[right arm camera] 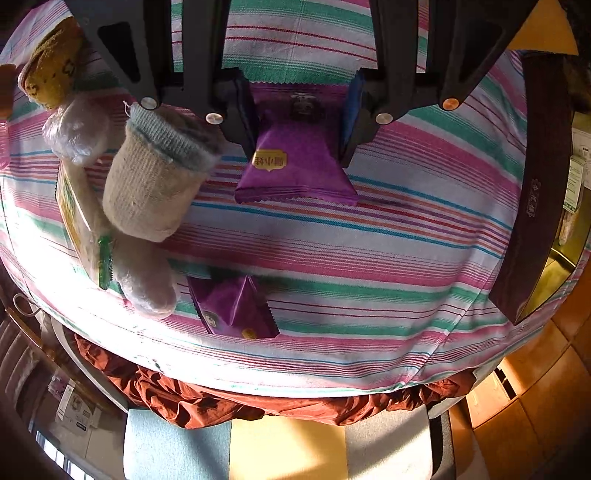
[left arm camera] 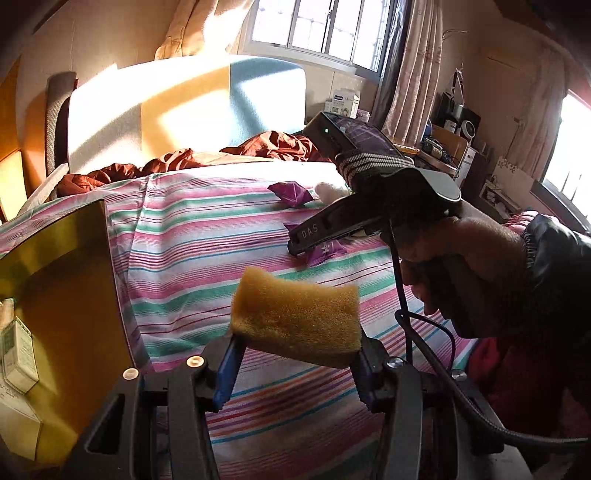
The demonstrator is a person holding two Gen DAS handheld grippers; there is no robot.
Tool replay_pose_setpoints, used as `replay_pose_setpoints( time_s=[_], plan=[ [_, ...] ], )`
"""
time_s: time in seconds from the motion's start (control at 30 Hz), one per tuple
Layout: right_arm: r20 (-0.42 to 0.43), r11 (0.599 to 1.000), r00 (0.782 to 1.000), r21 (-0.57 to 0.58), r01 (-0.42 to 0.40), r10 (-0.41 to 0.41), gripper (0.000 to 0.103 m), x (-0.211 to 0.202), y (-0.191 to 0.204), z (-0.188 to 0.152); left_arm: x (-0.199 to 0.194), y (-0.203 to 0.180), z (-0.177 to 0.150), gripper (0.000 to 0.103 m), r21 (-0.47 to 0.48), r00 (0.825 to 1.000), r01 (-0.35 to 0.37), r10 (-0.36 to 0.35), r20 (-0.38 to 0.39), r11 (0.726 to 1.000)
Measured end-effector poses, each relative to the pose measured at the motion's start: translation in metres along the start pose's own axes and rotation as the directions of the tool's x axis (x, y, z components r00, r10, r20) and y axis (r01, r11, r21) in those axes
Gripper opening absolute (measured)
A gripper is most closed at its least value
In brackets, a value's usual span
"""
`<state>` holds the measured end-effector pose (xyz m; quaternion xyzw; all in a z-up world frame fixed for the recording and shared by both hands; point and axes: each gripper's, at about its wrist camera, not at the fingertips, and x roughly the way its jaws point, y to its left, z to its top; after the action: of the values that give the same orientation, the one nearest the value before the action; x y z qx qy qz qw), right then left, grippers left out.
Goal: Organize objects
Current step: 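Carry the sponge into the gold tray and open the left gripper while the right holds the packet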
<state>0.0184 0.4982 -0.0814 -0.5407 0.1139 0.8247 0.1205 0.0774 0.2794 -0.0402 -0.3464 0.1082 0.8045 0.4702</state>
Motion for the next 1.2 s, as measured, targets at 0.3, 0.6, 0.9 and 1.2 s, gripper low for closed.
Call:
replay_pose_setpoints(
  time_s=[0.3, 0.6, 0.9, 1.2],
  plan=[
    [0.008, 1.000, 1.000, -0.023, 0.014, -0.014, 0.039, -0.004, -0.008, -0.007, -0.032, 0.009, 0.011, 0.052, -0.041, 0.999, -0.018, 0.020, 0.039, 0.999],
    [0.014, 0.999, 0.999, -0.041, 0.030, -0.030, 0.039, 0.006, 0.008, 0.004, -0.057, 0.038, 0.016, 0.053, -0.110, 0.994, -0.078, 0.085, 0.062, 0.991],
    [0.025, 0.996, 0.998, -0.071, 0.053, -0.052, 0.039, 0.014, 0.018, 0.011, -0.082, 0.058, 0.010, 0.053, 0.004, 0.989, -0.109, 0.108, 0.104, 0.994],
    [0.028, 0.995, 0.998, -0.076, 0.062, -0.060, 0.039, 0.013, 0.021, 0.009, -0.096, 0.109, 0.002, 0.053, -0.136, 0.964, -0.243, 0.255, 0.073, 0.960]
  ],
)
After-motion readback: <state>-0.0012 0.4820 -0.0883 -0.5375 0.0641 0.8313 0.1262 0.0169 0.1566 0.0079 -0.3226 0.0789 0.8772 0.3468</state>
